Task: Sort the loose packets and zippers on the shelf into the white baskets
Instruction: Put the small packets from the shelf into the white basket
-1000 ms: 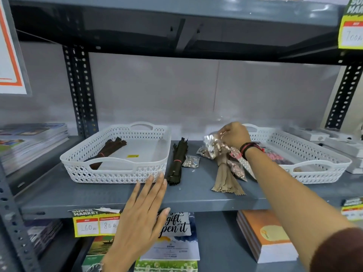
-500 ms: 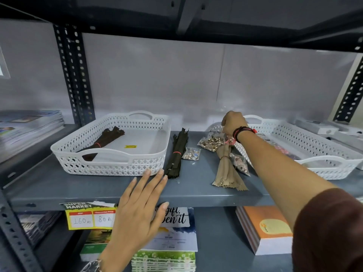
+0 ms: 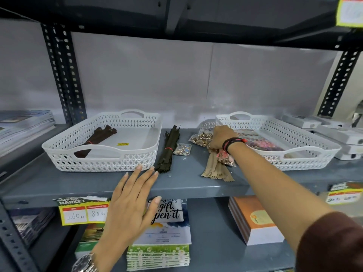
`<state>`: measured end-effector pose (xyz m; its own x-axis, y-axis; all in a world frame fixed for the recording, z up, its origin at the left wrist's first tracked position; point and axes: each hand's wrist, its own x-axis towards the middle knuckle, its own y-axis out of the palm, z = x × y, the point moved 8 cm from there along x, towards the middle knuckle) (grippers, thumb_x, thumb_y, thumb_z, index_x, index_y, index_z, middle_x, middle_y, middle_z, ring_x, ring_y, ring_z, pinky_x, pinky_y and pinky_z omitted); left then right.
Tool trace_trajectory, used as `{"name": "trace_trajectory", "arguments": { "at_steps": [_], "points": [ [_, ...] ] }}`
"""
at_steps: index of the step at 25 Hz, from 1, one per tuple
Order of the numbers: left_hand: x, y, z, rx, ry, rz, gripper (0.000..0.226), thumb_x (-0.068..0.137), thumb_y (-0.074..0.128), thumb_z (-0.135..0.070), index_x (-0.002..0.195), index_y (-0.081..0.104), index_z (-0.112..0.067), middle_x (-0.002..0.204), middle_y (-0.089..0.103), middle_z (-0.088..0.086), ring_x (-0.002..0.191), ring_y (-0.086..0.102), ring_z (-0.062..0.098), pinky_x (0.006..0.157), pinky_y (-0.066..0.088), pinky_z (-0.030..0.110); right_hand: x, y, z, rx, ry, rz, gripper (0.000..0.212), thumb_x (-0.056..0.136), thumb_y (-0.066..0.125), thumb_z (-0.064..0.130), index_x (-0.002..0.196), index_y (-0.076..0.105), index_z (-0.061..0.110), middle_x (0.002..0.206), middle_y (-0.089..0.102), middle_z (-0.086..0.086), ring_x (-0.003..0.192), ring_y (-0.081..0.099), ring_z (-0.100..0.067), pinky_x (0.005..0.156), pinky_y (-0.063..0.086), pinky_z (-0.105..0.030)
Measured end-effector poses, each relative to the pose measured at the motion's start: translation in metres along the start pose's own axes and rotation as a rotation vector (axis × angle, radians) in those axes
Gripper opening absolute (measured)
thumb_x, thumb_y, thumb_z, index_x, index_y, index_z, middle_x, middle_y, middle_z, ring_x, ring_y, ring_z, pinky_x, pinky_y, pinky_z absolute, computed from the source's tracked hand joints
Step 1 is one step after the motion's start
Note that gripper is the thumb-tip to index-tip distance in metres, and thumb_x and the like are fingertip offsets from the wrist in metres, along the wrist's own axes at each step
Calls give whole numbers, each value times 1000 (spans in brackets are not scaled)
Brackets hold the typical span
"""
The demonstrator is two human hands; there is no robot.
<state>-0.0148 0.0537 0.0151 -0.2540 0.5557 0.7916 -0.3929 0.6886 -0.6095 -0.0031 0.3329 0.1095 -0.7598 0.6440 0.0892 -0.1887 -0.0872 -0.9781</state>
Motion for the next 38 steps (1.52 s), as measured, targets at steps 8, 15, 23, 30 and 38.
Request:
{"name": "trace_trajectory", "arguments": {
  "at_steps": [8,15,23,30,38],
  "points": [
    [-4,-4,3,-28,-14,61,57,99,33,-46,140,50,-9,148,46,3,145,27,20,117,21,41,-1,-36,-2,88,-2,-288,30,76,57,-1,106,61,-7,111,65,-26,104,63,-38,84,53,-38],
    [-11,-9,10,-46,-19,62,57,99,36,-45,140,49,-8,144,50,3,144,29,18,117,21,40,-11,-108,24,316,-21,-549,14,72,64,9,84,67,1,94,69,-22,92,64,-38,73,51,-33],
    [-16,-12,8,-20,-41,85,59,101,34,-47,143,46,-7,148,46,3,145,27,18,118,19,40,12,-20,99,471,-106,-268,23,74,65,15,96,71,9,99,72,-10,95,67,-30,77,54,-31],
    [-19,-13,8,-7,-66,97,61,101,33,-48,146,42,-7,150,44,4,145,27,19,118,20,40,29,17,102,463,-144,-110,29,76,68,21,98,69,2,102,71,-16,96,68,-33,83,57,-36],
    [-19,-13,7,-15,-81,61,63,101,30,-51,142,46,-6,144,50,5,141,34,21,116,22,42,-7,20,67,77,-436,263,51,80,71,32,126,56,15,129,60,-5,118,56,-23,103,44,-35]
  ]
}}
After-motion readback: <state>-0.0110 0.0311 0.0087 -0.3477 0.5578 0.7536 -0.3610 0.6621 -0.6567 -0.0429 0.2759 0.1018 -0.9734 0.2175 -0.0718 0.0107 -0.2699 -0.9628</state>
